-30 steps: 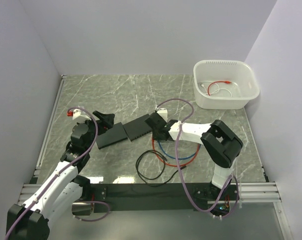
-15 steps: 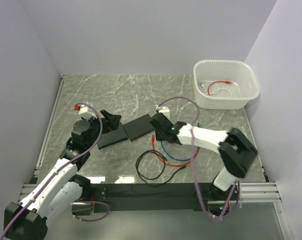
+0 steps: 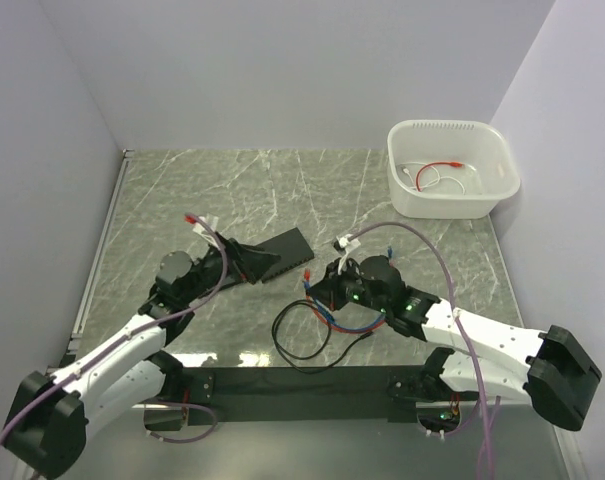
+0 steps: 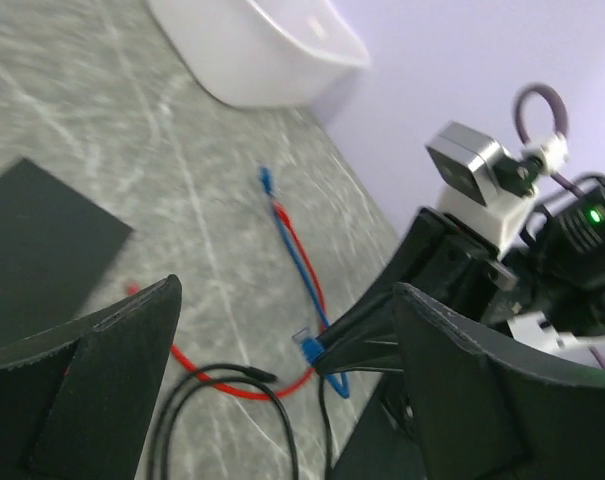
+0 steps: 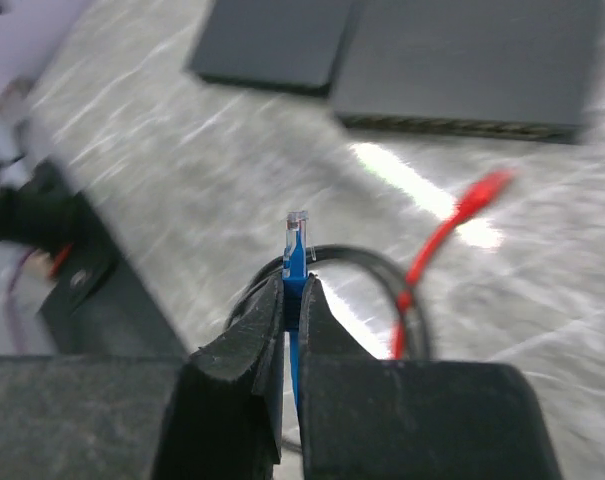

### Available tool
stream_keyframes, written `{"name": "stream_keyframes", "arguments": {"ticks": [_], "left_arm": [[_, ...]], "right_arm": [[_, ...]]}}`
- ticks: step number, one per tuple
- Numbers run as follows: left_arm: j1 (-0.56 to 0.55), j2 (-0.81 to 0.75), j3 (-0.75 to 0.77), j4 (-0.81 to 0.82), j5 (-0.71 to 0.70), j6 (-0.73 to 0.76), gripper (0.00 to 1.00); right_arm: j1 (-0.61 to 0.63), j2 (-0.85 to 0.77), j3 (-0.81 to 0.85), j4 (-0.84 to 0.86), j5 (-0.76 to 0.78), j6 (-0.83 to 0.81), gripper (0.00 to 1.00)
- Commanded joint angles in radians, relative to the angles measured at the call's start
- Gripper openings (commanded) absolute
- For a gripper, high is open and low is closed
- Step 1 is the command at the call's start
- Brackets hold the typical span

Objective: Insert the plug into the switch port

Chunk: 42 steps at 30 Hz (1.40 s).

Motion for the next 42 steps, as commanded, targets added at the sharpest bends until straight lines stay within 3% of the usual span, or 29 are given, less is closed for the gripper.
{"name": "stream_keyframes", "arguments": {"ticks": [1,6,13,19,26,30,31,35,42], "left_arm": [[-0.073,0.038,0.030,0.119,0.062,0.009,0.92],[-0.162,0.103,0.007,0.203,0.057,0.020,0.87],[-0.182,0.124,-0.125,0.452,0.077,-0.031,0.86],[-0.239,0.089,-0.056,0.220,-0.095,0.023,0.76],[-0.482,0.164,0.114,-0.063,-0.503,0.063,0.69],[-0.541,0.215,0.151,-0.076,-0.618,0.008,0.61],[-0.552,0.236,0.175,-0.092,-0.673,0.000,0.55],[-0.608,0.276,0.238,-0.218,-0.812,-0.044,0.52],[-0.633,0.284,0.252,-0.231,-0.863,-0.089,0.36]], "right_arm": [[0.006,-0.058,-0.049,0.244,-0.180,0.015,0.00],[0.004,-0.077,-0.054,0.255,-0.210,-0.010,0.00],[0.006,-0.100,-0.091,0.305,-0.193,0.025,0.00],[0.006,-0.101,-0.082,0.238,-0.038,0.010,0.00],[0.038,-0.092,-0.056,0.210,0.063,-0.031,0.00],[0.053,-0.106,-0.050,0.192,0.109,-0.053,0.00],[0.057,-0.110,-0.050,0.184,0.120,-0.054,0.00],[0.063,-0.153,-0.065,0.179,0.136,-0.045,0.00],[0.067,-0.170,-0.068,0.156,0.175,-0.036,0.00]]}}
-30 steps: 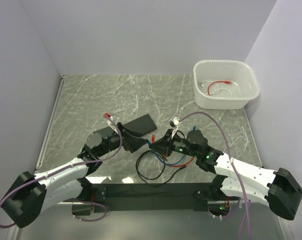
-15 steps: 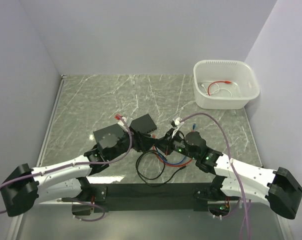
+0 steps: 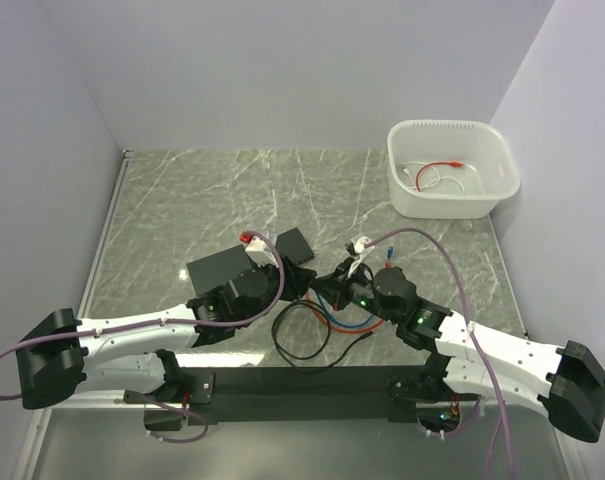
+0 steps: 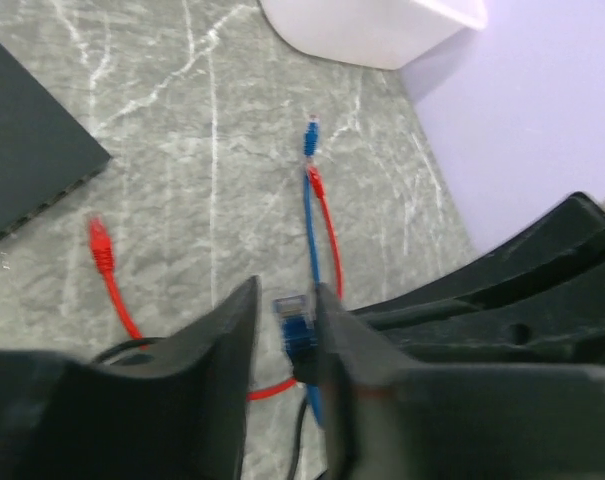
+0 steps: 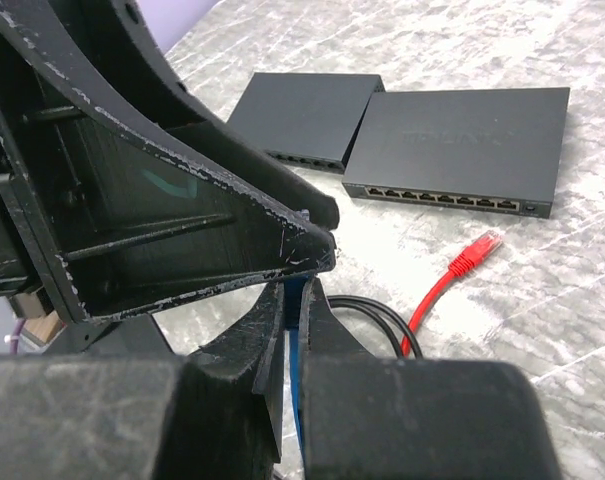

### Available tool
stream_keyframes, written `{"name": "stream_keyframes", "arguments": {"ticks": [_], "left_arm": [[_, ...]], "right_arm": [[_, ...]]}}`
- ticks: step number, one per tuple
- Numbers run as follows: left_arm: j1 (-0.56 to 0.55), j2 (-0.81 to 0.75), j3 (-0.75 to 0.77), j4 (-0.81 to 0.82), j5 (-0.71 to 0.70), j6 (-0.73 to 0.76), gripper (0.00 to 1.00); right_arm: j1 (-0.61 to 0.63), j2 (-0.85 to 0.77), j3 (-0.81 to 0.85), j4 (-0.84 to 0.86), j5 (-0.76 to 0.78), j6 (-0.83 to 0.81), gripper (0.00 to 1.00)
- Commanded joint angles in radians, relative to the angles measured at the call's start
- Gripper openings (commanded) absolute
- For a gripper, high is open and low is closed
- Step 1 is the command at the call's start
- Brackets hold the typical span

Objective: Insert the plug into the switch port

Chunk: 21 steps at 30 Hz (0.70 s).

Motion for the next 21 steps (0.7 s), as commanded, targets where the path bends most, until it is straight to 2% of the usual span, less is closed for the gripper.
{"name": "stream_keyframes", "arguments": {"ticks": [1,3,7,8,9,10,12,13,18,21], "left_arm": [[-0.017,0.001,0.036,-0.042,-0.086,-0.033,0.30],[-0.024,0.001,0.039,-0.040,-0.086,-0.039,0.24],[-0.031,0.009,0.045,-0.029,-0.069,-0.035,0.01],[-0.033,0.007,0.043,-0.020,-0.066,-0.031,0.01],[-0.033,0.000,0.034,-0.019,-0.063,-0.028,0.01],[-0.034,-0.025,0.030,-0.028,-0.082,-0.033,0.01],[-0.033,-0.074,-0.004,-0.033,-0.086,-0.015,0.01],[-0.033,-0.141,-0.018,-0.026,-0.078,0.005,0.01],[-0.025,-0.402,-0.125,0.044,0.005,0.169,0.01],[-0.008,-0.552,-0.176,0.093,0.138,0.222,0.01]], "right_arm": [[0.008,-0.022,0.019,0.019,0.051,0.002,0.00],[0.009,-0.025,0.015,0.020,0.052,0.009,0.00],[0.012,-0.030,0.015,0.020,0.048,0.023,0.00],[0.014,-0.036,0.018,0.014,0.055,0.026,0.00],[0.012,-0.039,0.031,0.002,0.066,0.032,0.07],[0.012,-0.045,0.040,-0.036,0.087,0.046,0.32],[0.014,-0.084,0.055,-0.067,0.091,0.059,0.53],[0.014,-0.134,0.051,-0.076,0.072,0.071,0.80],[0.003,-0.269,0.012,-0.049,-0.015,0.132,0.82],[-0.009,-0.265,0.032,0.003,-0.191,0.158,0.79]]}}
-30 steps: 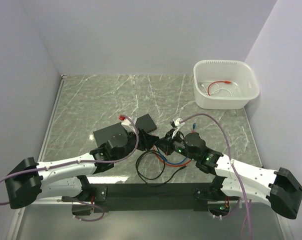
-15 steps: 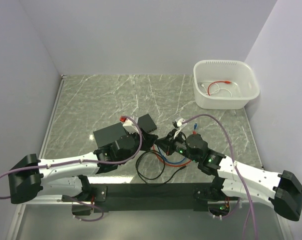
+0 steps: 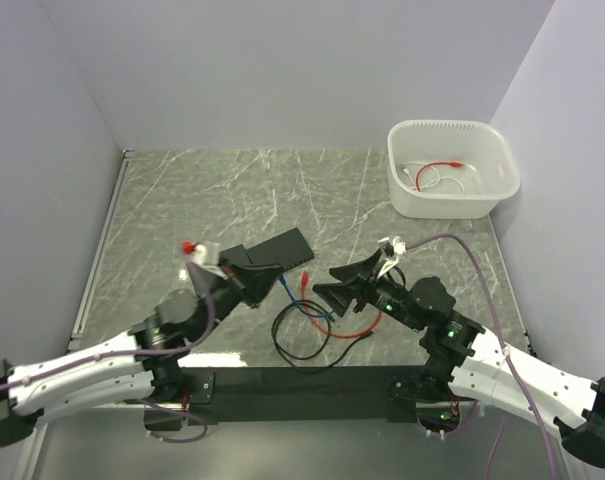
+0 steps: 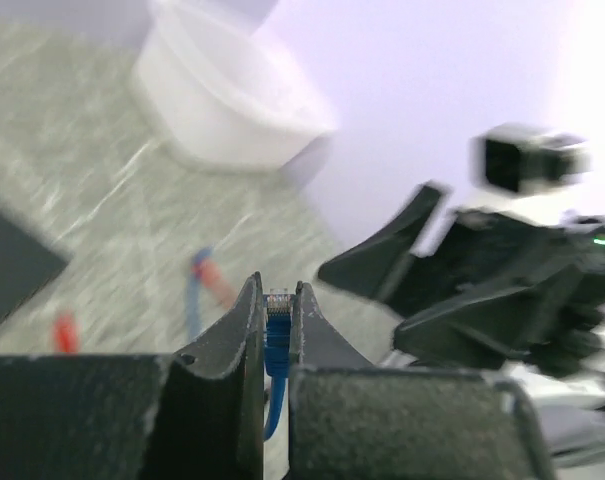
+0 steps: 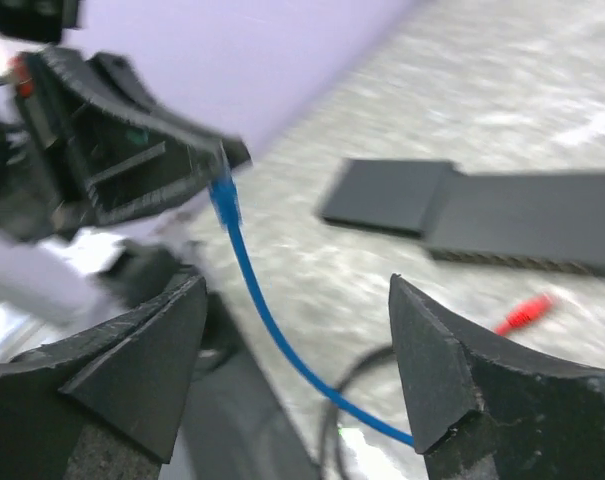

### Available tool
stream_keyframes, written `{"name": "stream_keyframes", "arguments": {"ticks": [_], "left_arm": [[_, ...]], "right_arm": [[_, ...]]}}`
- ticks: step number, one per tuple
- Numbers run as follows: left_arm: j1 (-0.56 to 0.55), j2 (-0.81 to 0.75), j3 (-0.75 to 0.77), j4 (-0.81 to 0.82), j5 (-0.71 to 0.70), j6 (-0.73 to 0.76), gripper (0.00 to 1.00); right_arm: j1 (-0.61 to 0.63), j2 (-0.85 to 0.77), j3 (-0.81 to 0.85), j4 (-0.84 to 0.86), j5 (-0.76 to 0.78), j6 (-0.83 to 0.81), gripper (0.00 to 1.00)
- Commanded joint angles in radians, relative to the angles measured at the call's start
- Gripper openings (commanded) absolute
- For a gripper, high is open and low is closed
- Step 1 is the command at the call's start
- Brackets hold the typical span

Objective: Insert the plug into the switch port

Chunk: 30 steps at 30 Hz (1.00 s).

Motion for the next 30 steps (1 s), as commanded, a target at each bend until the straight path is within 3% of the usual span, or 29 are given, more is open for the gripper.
{"name": "stream_keyframes", "arguments": {"ticks": [1,3,6,10,19,30], "left_arm": [[0.015,-0.138,-0.046,0.119,0.156,0.116,0.01],[0.017,-0.168,-0.061,0.146,0.250,0.129,0.01],[0.026,-0.166,-0.080,0.251,0.435,0.162,0.01],[0.046,-0.088,-0.057,0.328,0.608,0.163,0.01],[0.082,-0.059,-0.091,0.433,0.639,0.127,0.01],[0.089,-0.028,-0.118,0.514,0.623,0.093,0.01]], "right_arm": [[-0.015,0.023,0.033,0.111,-0.220,0.064,0.76],[-0.020,0.058,0.044,0.190,-0.426,0.094,0.74],[-0.023,0.149,0.076,0.321,-0.571,0.154,0.73],[-0.021,0.212,0.095,0.392,-0.625,0.188,0.68],[-0.021,0.187,0.126,0.338,-0.564,0.151,0.67],[-0.021,0.227,0.118,0.381,-0.550,0.171,0.53]]}}
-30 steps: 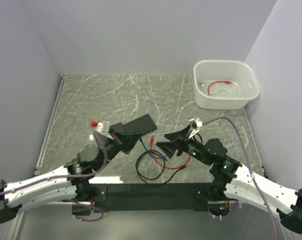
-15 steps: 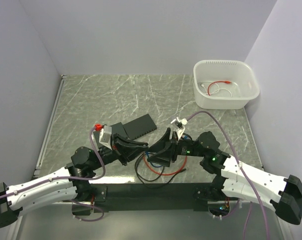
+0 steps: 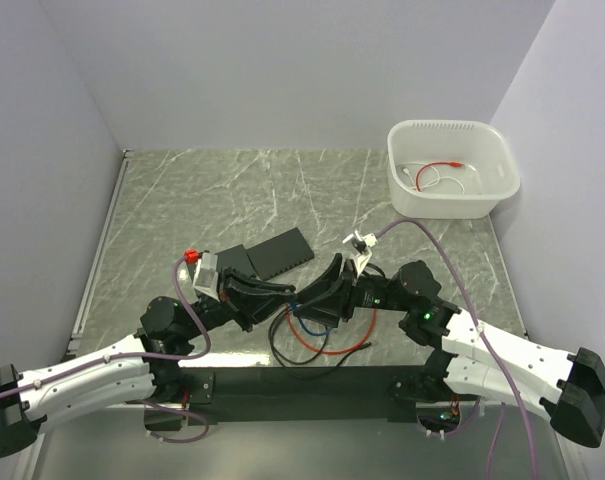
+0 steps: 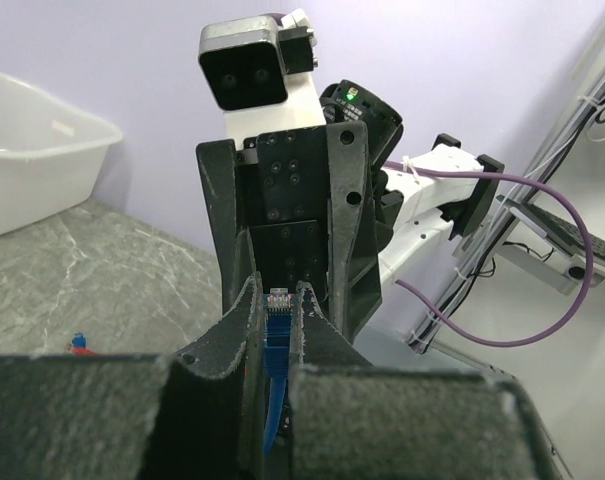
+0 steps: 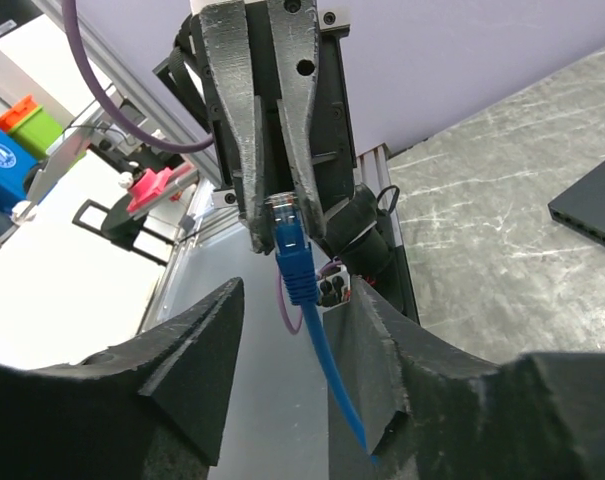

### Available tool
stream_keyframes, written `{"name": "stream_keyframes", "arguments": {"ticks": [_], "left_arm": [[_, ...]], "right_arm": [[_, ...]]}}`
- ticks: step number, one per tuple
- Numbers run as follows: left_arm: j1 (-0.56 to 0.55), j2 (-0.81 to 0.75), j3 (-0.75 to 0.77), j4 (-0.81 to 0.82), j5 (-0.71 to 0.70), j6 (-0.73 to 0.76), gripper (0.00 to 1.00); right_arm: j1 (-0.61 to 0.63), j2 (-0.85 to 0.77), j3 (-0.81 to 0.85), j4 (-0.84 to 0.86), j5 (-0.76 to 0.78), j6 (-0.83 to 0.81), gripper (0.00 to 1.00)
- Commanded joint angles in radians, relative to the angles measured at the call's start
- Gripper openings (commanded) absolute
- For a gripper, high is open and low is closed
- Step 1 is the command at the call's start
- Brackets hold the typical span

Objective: Insert the plug into the switch port

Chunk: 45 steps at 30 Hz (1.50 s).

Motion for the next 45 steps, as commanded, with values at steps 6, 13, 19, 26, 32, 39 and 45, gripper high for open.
{"name": "stream_keyframes", "arguments": {"ticks": [6,13,19,26,32,39,45], "left_arm": [[0.006,0.032,-0.009,0.132,0.019,-0.041,0.01],[0.006,0.049,-0.023,0.161,-0.006,-0.055,0.01],[0.007,0.070,-0.028,0.193,-0.038,-0.065,0.01],[0.007,0.096,-0.028,0.204,-0.077,-0.084,0.01],[0.007,0.034,0.018,-0.052,-0.179,-0.040,0.43],[0.027,-0.092,0.084,-0.482,-0.563,-0.012,0.99],[0.216,-0.086,0.123,-0.655,-0.595,-0.016,0.99]], "right_arm": [[-0.004,-0.018,0.039,0.033,0.037,-0.010,0.51],[-0.005,-0.022,0.037,0.007,0.041,-0.033,0.40],[-0.005,-0.018,0.039,0.002,0.041,-0.037,0.35],[-0.004,-0.021,0.036,0.002,0.063,-0.042,0.11],[-0.011,-0.065,0.022,-0.085,0.175,-0.071,0.00],[-0.143,-0.099,0.013,-0.240,0.232,-0.086,0.00],[-0.231,-0.033,0.065,-0.453,0.389,-0.151,0.00]]}}
